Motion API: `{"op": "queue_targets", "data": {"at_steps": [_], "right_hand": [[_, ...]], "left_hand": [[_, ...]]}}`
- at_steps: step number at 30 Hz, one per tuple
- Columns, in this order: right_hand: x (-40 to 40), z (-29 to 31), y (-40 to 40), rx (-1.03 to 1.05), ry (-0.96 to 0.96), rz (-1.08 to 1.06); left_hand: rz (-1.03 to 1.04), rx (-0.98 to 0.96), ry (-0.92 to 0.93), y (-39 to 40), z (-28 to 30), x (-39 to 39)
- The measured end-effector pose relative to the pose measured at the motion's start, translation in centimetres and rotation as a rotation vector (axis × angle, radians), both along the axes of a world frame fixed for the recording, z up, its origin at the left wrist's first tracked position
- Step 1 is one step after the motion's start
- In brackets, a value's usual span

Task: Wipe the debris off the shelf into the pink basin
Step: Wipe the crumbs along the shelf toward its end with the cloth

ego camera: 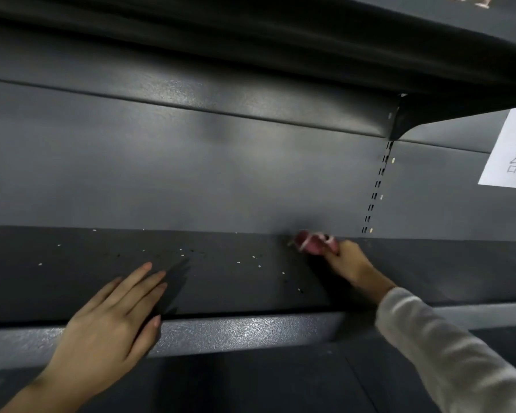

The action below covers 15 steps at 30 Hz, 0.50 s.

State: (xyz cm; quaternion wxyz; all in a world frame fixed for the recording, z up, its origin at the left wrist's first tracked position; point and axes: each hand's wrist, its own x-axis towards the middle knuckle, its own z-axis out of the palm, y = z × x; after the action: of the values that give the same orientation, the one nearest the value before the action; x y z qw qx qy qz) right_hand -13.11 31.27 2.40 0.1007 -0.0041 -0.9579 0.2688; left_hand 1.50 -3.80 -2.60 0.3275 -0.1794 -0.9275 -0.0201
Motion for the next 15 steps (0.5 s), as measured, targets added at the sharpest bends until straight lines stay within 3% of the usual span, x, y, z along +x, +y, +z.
{"op": "queue_targets", "data": {"at_steps": [3, 8, 11, 15], "right_hand": [[1.0, 0.0, 5.7, 0.006, -0.041, -0.117], [1.9, -1.3, 7.4, -0.164, -0.089, 0.006], [2.0, -1.6, 5.8, -0.018, 0.011, -0.001], [3.3, -1.7, 1.1, 0.127, -0.151, 0.077]], "left_hand": [[0.019, -0.001, 0.019, 0.0, -0.1, 0.2], [0.010, -0.012, 0.023, 0.0, -0.3, 0.1], [0.005, -0.010, 0.015, 0.0, -0.2, 0.2], [-0.006, -0.013, 0.025, 0.2, -0.2, 0.1]]}}
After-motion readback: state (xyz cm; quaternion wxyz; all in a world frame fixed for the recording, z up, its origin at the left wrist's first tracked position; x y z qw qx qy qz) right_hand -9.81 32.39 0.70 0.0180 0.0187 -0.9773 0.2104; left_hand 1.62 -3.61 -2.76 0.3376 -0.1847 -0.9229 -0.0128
